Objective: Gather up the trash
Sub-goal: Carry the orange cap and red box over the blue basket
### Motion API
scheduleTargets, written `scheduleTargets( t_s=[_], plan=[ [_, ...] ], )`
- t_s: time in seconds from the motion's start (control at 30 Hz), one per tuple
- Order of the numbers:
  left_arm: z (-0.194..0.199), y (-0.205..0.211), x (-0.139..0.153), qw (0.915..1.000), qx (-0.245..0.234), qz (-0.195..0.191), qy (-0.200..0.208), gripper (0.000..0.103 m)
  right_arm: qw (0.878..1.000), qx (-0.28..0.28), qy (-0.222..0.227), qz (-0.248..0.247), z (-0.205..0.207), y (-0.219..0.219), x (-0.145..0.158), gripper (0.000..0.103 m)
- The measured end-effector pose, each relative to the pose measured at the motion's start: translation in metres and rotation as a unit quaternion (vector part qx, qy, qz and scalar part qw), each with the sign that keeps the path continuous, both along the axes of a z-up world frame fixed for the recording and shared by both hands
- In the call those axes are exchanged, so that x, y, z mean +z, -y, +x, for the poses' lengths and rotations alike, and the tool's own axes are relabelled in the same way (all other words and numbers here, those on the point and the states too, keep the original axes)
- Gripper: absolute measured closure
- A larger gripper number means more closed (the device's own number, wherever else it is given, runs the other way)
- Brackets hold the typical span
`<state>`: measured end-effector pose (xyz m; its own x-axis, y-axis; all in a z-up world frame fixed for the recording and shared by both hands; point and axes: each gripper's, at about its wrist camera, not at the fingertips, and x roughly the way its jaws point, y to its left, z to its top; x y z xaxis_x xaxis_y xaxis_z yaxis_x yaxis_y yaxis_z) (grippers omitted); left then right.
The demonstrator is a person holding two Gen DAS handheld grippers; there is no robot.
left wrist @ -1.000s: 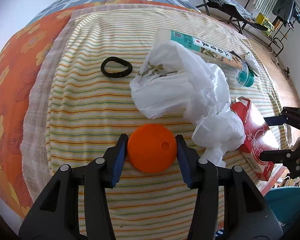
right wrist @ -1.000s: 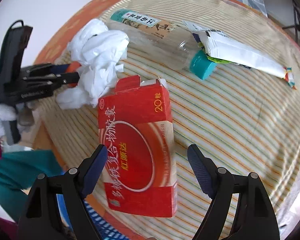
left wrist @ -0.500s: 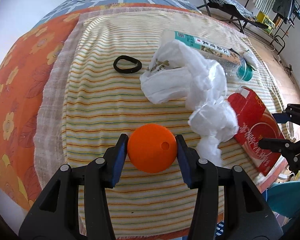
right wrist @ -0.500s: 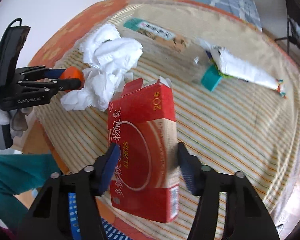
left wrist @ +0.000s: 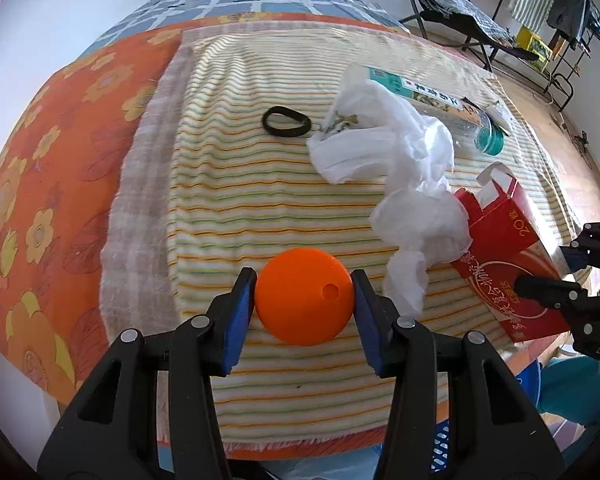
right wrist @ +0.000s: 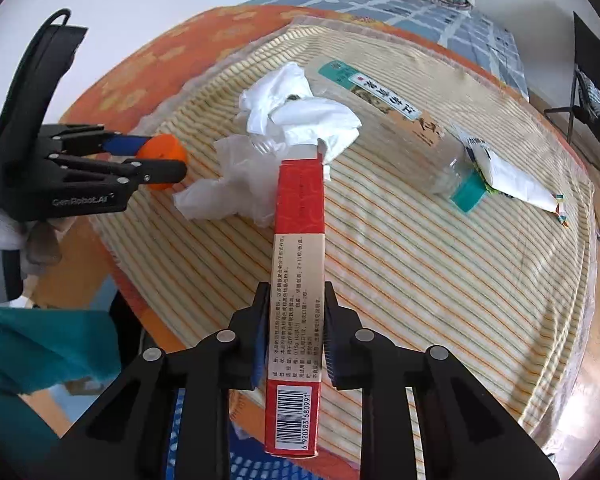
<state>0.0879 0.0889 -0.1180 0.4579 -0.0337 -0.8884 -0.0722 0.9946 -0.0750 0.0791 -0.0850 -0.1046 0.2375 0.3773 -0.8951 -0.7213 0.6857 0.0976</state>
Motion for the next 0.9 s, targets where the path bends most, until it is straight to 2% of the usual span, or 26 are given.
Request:
scheduleTargets(
  t_s=[0.13, 0.37, 0.67, 0.9],
  plan=[
    [-0.011, -0.01, 0.007, 0.9999, 0.007, -0.001, 0.009, 0.054, 1.0, -0.021, -0.009, 0.017, 0.012, 0.005, 0.002, 0.084],
    [-0.034, -0.014, 0.023, 0.9993, 0.013, -0.022, 0.027, 0.054, 0.999, -0.042, 0.007, 0.034, 0.003, 0.025, 0.023, 0.084],
    [-0.057, 0.023, 0.047, 0.9978, -0.023, -0.031, 0.054, 0.054, 0.997, -0.043, 0.032, 0.059, -0.031, 0.05, 0.052, 0.084],
    [-0.075, 0.059, 0.054, 0.9957, -0.058, -0.044, 0.058, 0.054, 0.996, -0.038, 0.036, 0.076, -0.06, 0.068, 0.06, 0.084]
  ],
)
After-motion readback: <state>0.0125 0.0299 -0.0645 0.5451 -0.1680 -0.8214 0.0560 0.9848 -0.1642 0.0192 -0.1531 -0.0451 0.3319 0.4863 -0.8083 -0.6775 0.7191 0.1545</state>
